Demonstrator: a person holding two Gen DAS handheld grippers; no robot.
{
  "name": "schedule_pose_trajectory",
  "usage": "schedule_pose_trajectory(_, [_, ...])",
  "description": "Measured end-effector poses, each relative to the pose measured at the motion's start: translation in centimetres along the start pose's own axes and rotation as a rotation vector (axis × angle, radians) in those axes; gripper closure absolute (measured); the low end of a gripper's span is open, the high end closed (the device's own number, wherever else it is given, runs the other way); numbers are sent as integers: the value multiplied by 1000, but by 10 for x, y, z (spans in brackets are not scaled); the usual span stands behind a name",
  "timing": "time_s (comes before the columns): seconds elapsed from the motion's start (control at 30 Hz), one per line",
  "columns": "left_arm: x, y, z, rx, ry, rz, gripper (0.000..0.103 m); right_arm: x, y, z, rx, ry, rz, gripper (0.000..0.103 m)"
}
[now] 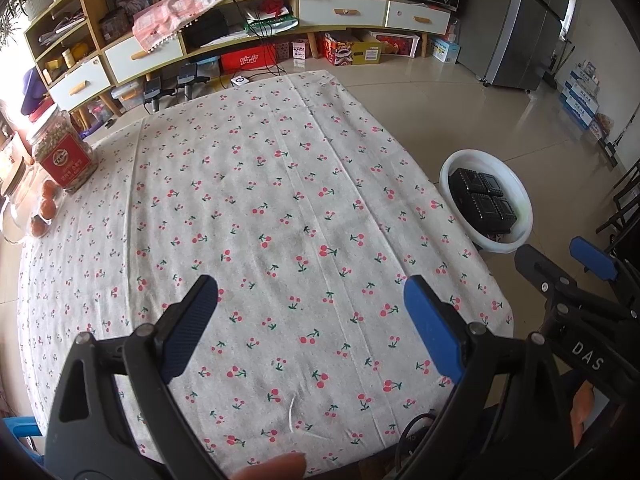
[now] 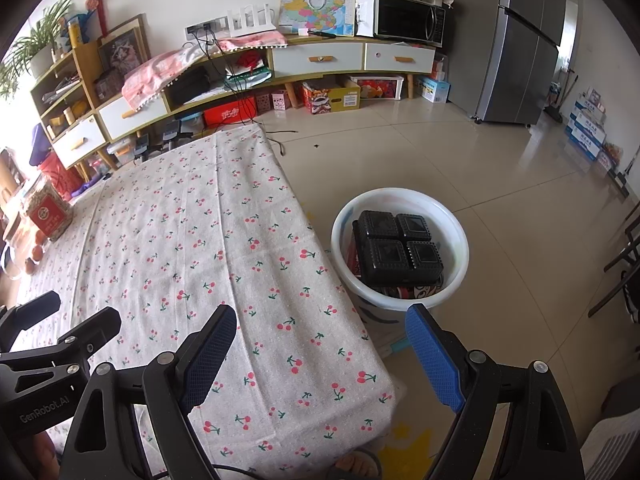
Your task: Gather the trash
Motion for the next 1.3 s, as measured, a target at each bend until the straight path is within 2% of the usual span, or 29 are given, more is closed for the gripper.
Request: schedule_pose_trajectory(1.3, [3, -1, -2, 3, 13, -12, 9, 0, 1, 0, -4, -3, -2, 15])
Point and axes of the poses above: each gripper's, at about its wrist camera, not at the fingertips, and y roughly the way its jaws point, x to its right, z to its top, the point moved 8 cm from there along y, roughly the way its jaws point, and after that the axes turned 7 degrees about z, right-handed, at the moved point
